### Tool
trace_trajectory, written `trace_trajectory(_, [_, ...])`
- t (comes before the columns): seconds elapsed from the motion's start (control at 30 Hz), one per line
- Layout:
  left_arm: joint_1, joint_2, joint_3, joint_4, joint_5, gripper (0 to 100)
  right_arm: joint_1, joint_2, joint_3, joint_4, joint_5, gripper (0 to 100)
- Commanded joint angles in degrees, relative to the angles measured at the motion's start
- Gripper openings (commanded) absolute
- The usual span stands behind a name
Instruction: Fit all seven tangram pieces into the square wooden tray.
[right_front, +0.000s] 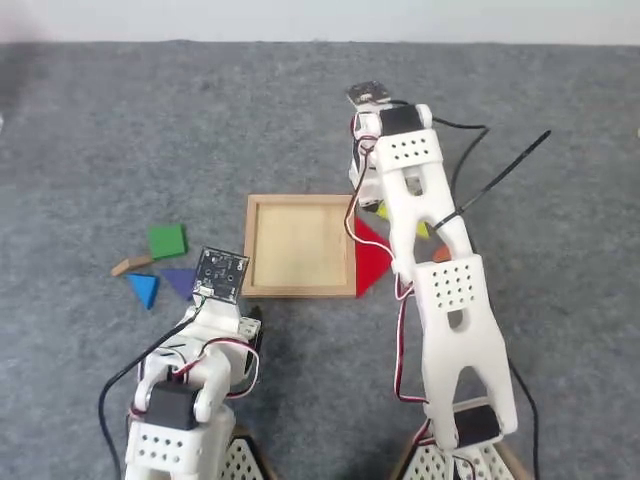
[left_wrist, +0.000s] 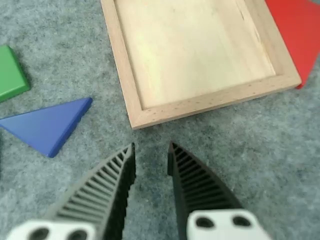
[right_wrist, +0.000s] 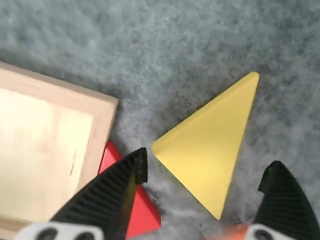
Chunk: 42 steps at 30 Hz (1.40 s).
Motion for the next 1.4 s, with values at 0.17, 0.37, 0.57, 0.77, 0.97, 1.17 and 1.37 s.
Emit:
trace_trajectory(0.17, [0.2,-1.0,-0.5,0.2,0.4,10,0.4,2.7,-1.0,0.2,0.4,35.8])
trace_trajectory(0.37, [0.2,-1.0,-0.5,0.2,0.4,10,1.1,3.2,-1.0,-1.5,0.0,28.1])
trace_trajectory(0.57, [0.2,-1.0,-0.5,0.2,0.4,10,2.3,3.2,-1.0,-1.9,-0.1,18.8])
trace_trajectory(0.77, [0.2,-1.0,-0.5,0.2,0.4,10,2.1,2.4,-1.2,-1.6,-0.1,18.6])
trace_trajectory(0.97, [0.2,-1.0,-0.5,0.2,0.4,10,1.8,0.4,-4.8,0.3,-3.4,23.6])
trace_trajectory(1.17, [0.2,-1.0,-0.5,0.2,0.4,10,-0.6,-1.3,-9.3,1.3,-11.0,36.6])
trace_trajectory(1.37, [0.2,-1.0,-0.5,0.2,0.4,10,-2.4,0.8,-9.6,-5.2,-19.2,32.0])
